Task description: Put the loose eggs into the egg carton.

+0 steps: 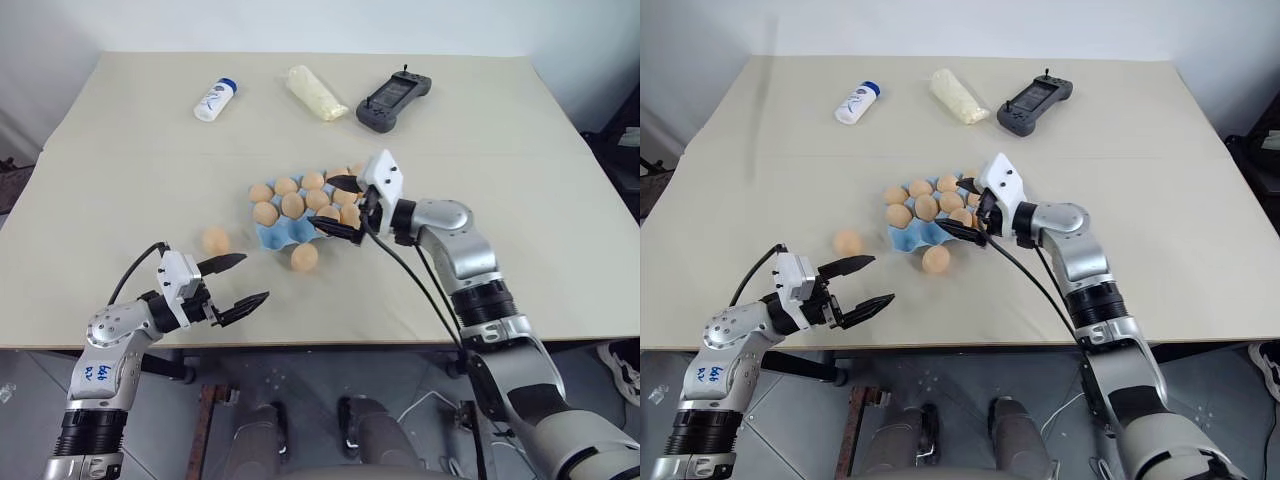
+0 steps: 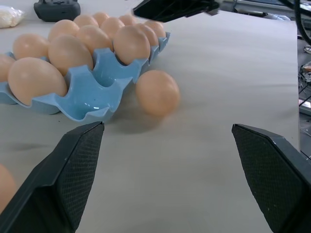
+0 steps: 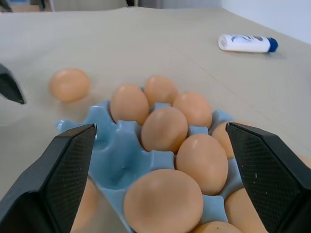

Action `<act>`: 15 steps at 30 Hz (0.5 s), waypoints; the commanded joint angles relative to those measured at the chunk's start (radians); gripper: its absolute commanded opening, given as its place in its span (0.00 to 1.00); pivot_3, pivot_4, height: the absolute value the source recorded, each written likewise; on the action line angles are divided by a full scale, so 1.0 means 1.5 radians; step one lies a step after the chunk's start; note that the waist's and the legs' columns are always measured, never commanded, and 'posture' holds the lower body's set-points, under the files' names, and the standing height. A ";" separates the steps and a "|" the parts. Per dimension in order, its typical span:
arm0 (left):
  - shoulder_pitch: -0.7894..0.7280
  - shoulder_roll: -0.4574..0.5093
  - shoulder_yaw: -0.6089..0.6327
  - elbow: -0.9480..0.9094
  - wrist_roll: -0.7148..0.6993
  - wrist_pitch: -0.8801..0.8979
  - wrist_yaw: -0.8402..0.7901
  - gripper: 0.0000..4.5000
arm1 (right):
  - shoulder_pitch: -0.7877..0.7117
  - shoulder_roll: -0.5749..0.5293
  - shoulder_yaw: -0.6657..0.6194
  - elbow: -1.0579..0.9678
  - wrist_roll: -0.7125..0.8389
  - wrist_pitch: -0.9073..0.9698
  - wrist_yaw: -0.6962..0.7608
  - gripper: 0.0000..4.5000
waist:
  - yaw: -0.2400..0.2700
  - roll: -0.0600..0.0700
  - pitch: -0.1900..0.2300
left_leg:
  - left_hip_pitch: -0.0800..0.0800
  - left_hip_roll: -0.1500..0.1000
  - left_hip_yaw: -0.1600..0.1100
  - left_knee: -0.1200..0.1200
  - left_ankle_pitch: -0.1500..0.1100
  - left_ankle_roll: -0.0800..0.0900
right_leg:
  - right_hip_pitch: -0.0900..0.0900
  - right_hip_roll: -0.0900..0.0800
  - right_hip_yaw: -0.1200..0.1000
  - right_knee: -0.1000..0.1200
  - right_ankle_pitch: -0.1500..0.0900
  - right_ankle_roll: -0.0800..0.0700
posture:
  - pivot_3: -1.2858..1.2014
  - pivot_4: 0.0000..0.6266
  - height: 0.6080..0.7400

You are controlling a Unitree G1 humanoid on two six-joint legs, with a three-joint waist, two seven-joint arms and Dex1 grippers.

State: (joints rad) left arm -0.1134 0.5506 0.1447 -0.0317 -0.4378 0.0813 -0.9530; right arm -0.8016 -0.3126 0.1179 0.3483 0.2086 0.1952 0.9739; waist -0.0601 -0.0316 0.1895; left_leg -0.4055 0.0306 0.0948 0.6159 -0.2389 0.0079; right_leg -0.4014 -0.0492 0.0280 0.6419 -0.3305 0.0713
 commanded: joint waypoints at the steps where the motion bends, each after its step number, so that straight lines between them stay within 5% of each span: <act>1: -0.002 0.005 0.021 -0.007 -0.009 -0.017 -0.001 1.00 | 0.024 -0.043 -0.028 -0.063 0.041 0.021 0.047 0.99 | 0.001 0.000 0.000 | 0.000 0.000 0.000 0.000 0.000 0.000 | 0.000 0.000 0.000 0.000 0.000 0.000 | 0.52 0.24 1.00; 15: 0.055 0.011 0.082 0.006 -0.014 -0.038 0.002 1.00 | 0.259 -0.283 -0.156 -0.162 0.157 0.079 0.193 0.99 | 0.002 0.000 0.000 | 0.000 0.000 0.000 -0.002 0.000 0.000 | 0.001 0.000 0.000 -0.003 0.000 0.000 | 0.52 0.24 1.00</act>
State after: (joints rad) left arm -0.0435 0.5602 0.2374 -0.0208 -0.4447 0.0442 -0.9531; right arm -0.4288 -0.7089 -0.0786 0.1454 0.4148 0.3078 1.2469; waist -0.0569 -0.0315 0.1896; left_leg -0.4050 0.0308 0.0950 0.6132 -0.2396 0.0075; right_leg -0.4002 -0.0493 0.0287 0.6369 -0.3306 0.0712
